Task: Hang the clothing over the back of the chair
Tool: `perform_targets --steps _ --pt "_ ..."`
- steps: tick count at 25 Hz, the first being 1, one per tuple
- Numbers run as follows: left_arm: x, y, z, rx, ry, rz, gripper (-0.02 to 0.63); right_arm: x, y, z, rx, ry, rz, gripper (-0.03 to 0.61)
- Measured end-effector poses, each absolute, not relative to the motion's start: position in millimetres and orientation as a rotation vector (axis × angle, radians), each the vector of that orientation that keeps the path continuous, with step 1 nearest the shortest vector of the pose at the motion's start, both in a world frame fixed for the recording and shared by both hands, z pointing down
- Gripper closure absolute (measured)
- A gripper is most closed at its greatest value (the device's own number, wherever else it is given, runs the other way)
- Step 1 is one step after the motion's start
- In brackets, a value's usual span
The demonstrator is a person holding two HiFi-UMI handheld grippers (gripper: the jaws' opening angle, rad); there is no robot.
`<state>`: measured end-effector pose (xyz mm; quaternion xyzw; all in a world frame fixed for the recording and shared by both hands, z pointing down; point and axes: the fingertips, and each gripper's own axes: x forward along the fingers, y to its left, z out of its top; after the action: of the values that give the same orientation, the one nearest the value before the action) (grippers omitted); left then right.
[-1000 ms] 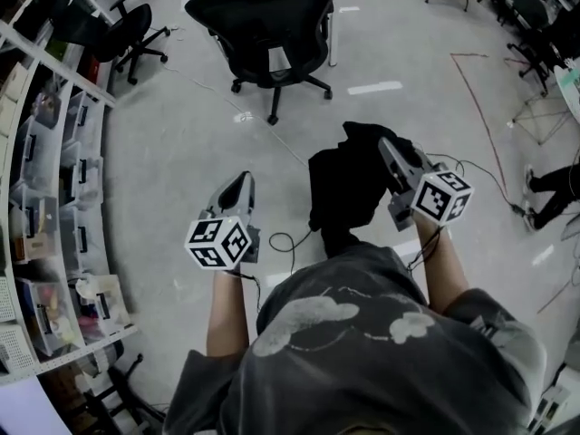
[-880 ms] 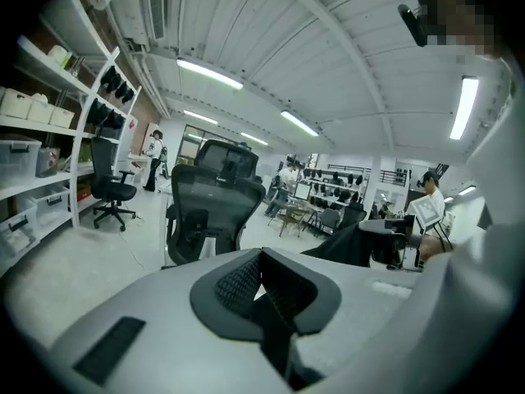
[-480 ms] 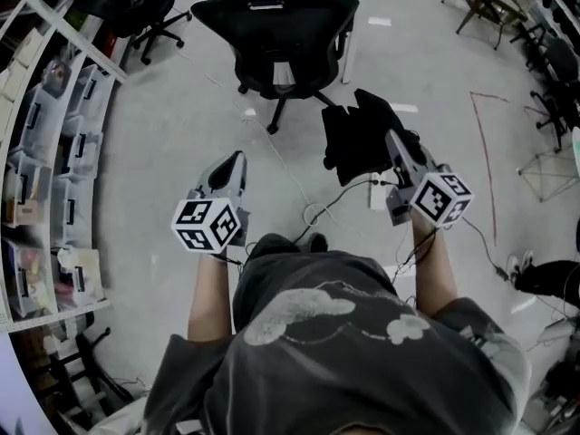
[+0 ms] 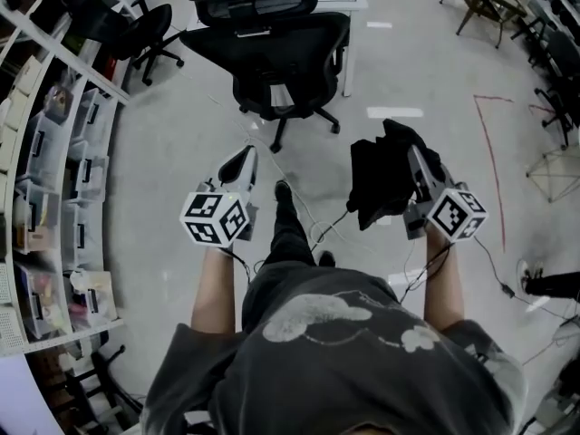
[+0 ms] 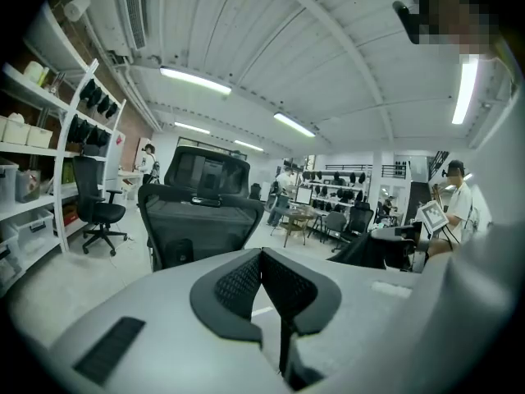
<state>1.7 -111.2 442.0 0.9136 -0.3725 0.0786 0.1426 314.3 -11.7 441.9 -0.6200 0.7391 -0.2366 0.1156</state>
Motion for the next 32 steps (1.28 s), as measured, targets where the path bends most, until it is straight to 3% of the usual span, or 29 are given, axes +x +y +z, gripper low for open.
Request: perform_targets --steps 12,32 --pt "26 -244 432 2.673 -1.020 0.170 0.612 337 -112 426 -1.908 2.135 -0.624 0.583" --pt "-25 -458 389 2.737 -1.050 0.090 0.612 386 -359 354 -2.209 2.106 -0.349 0.583"
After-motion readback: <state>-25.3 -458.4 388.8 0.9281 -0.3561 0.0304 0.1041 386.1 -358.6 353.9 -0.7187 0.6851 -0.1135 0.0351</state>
